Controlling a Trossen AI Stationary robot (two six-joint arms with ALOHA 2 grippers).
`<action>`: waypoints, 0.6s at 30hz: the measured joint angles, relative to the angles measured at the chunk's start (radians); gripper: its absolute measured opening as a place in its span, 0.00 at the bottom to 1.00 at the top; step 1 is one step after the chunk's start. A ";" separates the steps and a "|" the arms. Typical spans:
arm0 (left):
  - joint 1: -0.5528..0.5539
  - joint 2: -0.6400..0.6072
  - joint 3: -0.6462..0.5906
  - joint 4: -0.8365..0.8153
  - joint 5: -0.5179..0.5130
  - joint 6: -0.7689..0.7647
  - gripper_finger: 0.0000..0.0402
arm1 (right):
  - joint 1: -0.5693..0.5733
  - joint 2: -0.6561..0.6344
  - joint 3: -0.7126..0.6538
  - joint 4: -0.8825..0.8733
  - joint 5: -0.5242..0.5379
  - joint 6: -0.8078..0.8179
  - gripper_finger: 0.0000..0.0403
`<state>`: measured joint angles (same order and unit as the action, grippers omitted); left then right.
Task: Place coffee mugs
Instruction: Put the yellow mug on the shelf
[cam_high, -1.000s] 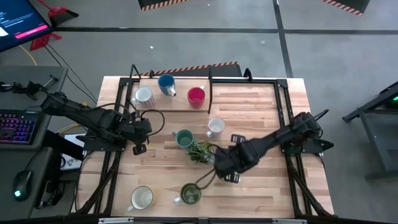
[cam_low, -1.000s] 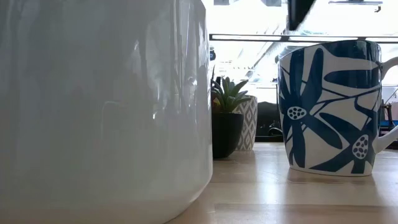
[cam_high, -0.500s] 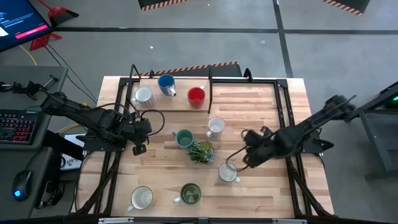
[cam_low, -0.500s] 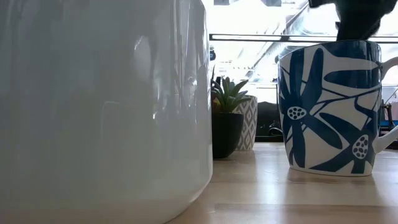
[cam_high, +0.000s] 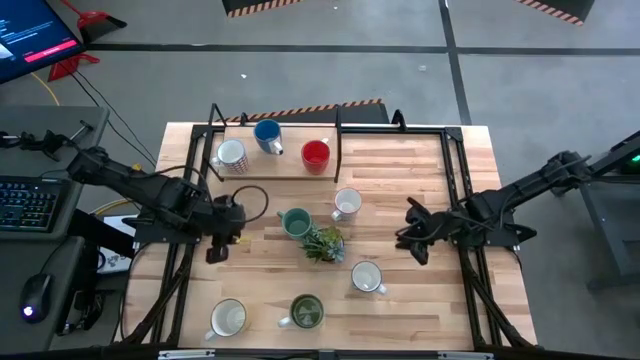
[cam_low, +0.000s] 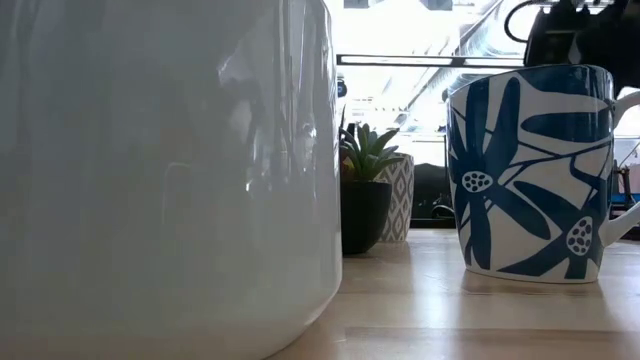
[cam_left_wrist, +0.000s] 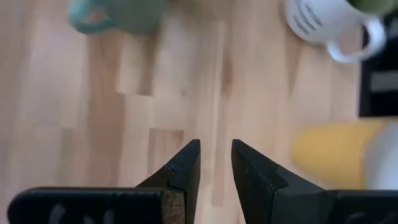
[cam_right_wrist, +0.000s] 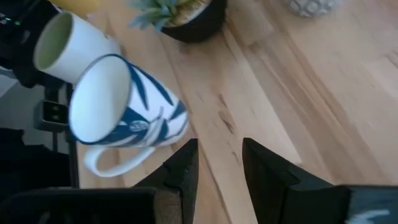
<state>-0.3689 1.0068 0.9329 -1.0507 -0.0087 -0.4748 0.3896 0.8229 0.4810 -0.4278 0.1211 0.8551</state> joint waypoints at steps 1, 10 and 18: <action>-0.018 0.009 0.014 -0.015 0.002 -0.009 0.20 | -0.004 0.000 -0.003 -0.003 0.000 -0.001 0.26; -0.215 0.117 0.146 -0.056 -0.030 -0.127 0.20 | -0.010 0.002 -0.006 -0.054 0.020 -0.006 0.26; -0.406 0.249 0.222 -0.059 -0.051 -0.367 0.20 | -0.010 0.002 -0.006 -0.094 0.028 -0.001 0.26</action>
<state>-0.7749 1.2561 1.1550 -1.1092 -0.0593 -0.8413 0.3794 0.8246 0.4747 -0.5221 0.1495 0.8536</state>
